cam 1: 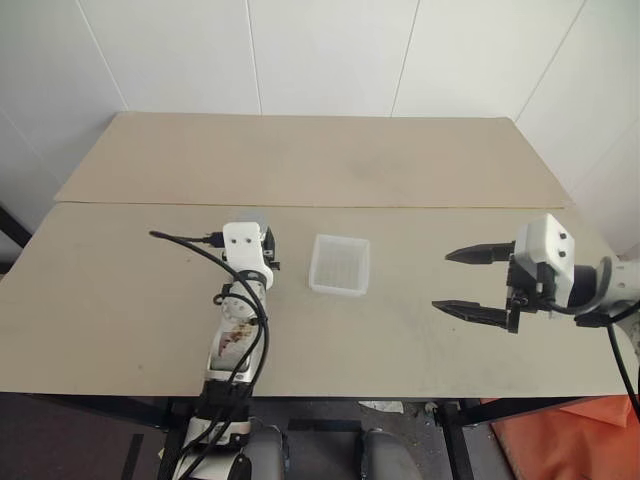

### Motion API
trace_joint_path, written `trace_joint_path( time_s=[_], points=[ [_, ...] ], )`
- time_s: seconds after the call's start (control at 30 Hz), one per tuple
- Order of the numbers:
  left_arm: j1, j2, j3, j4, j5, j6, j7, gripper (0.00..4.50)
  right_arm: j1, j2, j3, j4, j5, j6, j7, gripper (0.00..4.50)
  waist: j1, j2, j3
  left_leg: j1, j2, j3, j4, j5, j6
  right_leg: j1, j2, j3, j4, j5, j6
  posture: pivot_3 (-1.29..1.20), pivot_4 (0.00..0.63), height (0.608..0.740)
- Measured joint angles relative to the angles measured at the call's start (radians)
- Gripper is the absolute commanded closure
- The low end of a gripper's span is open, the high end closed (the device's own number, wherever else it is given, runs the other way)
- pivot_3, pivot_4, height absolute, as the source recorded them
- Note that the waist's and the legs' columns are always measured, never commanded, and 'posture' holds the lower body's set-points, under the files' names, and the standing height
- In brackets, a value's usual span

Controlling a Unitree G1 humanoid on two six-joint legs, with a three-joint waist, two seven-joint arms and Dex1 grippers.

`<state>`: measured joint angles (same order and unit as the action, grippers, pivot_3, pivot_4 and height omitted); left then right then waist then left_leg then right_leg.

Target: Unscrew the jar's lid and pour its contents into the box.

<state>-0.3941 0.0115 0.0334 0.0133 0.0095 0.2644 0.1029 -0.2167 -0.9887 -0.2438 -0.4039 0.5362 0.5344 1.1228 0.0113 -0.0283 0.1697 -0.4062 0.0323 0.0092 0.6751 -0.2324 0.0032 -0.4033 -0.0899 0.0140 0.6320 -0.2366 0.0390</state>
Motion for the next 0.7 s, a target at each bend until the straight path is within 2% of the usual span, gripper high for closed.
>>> trace_joint_path(
  time_s=[0.1,0.3,0.37,0.47,0.57,0.7],
  points=[
    [-0.006,0.109,0.011,-0.045,-0.077,0.053,-0.144,2.54,-0.005,0.009,0.001,-0.004,0.009,0.000,-0.012,0.00,-0.004,0.000,0.000,0.000,0.000,0.000,0.000,0.000,0.000,-0.001,0.000,0.000,0.001,0.000,0.000,0.00,0.150,0.740],
    [-0.090,0.487,0.144,-0.117,-0.323,0.228,-0.554,2.54,-0.060,0.073,0.042,-0.007,0.018,-0.001,-0.054,0.00,-0.021,0.000,0.000,0.001,0.001,0.000,0.000,0.000,0.000,-0.001,0.000,0.000,0.001,0.000,0.000,0.00,0.150,0.740],
    [-0.121,0.617,0.172,-0.094,-0.411,0.268,-0.727,2.54,-0.104,0.105,0.069,-0.004,0.017,-0.001,-0.081,0.00,-0.024,0.000,0.000,0.000,0.001,0.000,0.000,0.000,0.000,-0.001,0.001,-0.001,0.001,0.000,0.000,0.00,0.150,0.740],
    [-0.180,0.753,0.183,-0.029,-0.505,0.283,-0.980,2.54,-0.163,0.155,0.104,0.006,0.017,0.000,-0.119,0.00,-0.023,0.000,0.000,0.000,0.001,0.000,-0.001,0.000,0.000,-0.001,0.000,-0.001,0.001,0.000,0.000,0.00,0.150,0.740],
    [-0.245,0.796,0.157,0.046,-0.539,0.229,-1.206,2.54,-0.240,0.220,0.143,0.028,0.021,0.022,-0.163,0.00,-0.017,0.000,0.000,0.000,0.001,0.001,0.000,0.000,0.000,-0.001,0.000,-0.001,0.000,0.000,0.000,0.00,0.150,0.740],
    [-0.358,0.765,0.059,0.153,-0.542,0.191,-1.384,2.54,-0.386,0.312,0.186,0.043,0.054,0.099,-0.246,0.00,-0.015,0.000,0.000,-0.001,0.001,0.001,0.000,0.000,0.000,-0.002,0.001,-0.001,0.000,0.000,0.000,0.00,0.150,0.740]
  ],
)
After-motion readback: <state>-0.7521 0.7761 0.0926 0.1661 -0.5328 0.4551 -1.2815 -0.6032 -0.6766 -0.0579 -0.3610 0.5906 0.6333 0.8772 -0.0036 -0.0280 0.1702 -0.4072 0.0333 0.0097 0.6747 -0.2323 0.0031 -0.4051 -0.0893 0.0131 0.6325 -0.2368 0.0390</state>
